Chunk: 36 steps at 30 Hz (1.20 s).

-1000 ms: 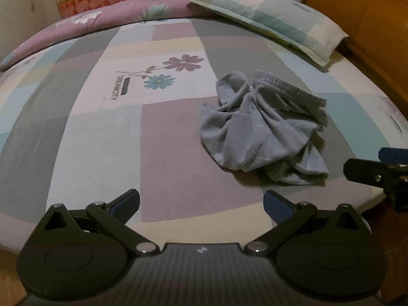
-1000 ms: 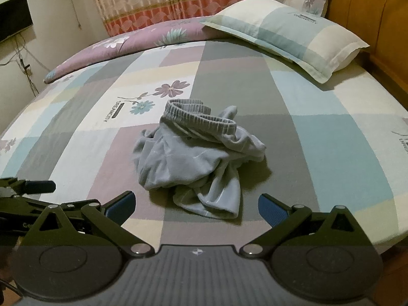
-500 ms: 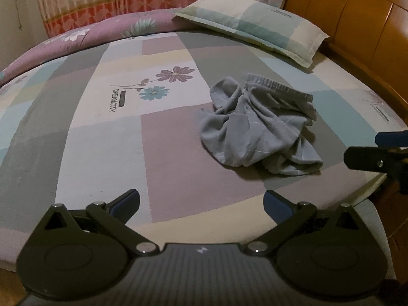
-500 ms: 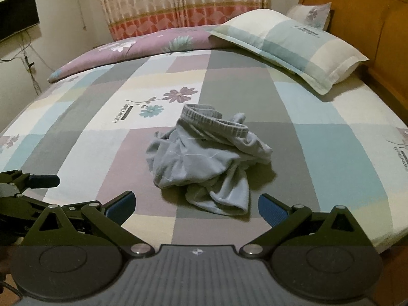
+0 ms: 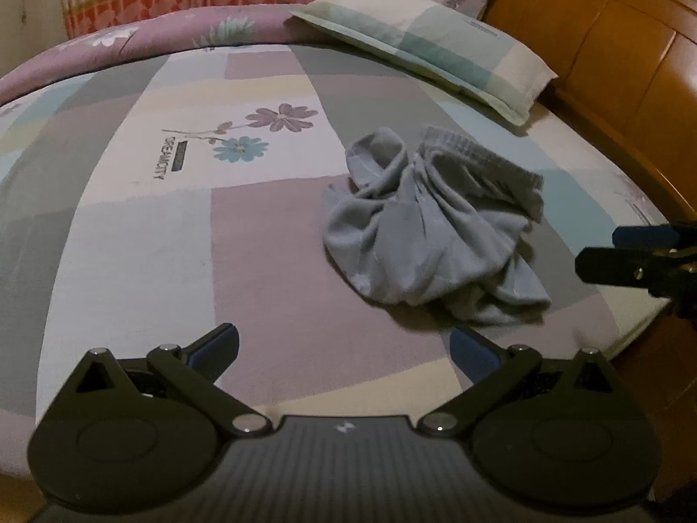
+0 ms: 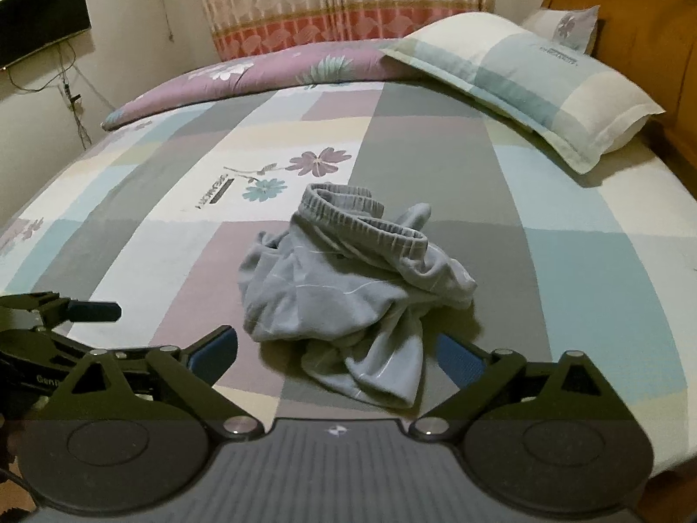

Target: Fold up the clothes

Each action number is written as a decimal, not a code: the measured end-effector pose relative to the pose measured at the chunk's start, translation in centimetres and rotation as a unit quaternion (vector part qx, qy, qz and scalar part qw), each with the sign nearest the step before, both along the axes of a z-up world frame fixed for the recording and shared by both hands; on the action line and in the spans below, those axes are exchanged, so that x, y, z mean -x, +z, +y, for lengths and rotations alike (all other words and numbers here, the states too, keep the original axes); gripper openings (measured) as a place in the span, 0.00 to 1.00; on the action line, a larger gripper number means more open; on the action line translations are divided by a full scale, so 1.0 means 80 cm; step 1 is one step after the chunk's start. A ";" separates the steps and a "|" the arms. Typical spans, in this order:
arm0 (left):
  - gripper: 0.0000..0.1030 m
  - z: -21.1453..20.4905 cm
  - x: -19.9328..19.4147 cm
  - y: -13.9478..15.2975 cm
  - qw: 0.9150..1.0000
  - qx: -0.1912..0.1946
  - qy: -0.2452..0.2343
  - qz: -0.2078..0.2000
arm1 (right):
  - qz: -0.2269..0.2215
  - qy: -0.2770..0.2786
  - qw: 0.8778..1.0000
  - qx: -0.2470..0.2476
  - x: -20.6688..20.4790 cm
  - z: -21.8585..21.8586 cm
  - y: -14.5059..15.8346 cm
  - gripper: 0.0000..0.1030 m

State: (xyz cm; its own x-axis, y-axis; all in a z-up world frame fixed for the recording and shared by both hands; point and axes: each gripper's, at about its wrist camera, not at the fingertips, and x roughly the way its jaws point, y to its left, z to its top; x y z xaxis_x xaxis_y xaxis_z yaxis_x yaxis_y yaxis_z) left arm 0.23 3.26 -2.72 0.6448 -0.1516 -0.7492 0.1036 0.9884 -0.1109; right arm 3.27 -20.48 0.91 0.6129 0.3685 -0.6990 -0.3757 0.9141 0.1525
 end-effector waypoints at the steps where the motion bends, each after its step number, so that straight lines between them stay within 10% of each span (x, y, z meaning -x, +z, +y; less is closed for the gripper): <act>1: 0.99 -0.002 -0.005 -0.001 1.000 -0.005 0.002 0.001 | 0.002 0.003 1.000 0.002 -0.005 0.000 -0.002 0.92; 10: 0.99 -0.021 -0.028 -0.006 0.997 -0.069 -0.020 -0.023 | 0.002 0.040 0.999 0.022 -0.050 -0.001 -0.007 0.85; 32: 0.97 -0.045 -0.060 -0.003 0.997 -0.048 -0.061 0.009 | -0.051 0.200 0.974 0.097 -0.135 0.042 -0.010 0.71; 36: 0.97 -0.043 -0.058 -0.005 0.998 -0.042 -0.055 0.012 | -0.023 0.209 0.972 0.104 -0.142 0.042 -0.022 0.39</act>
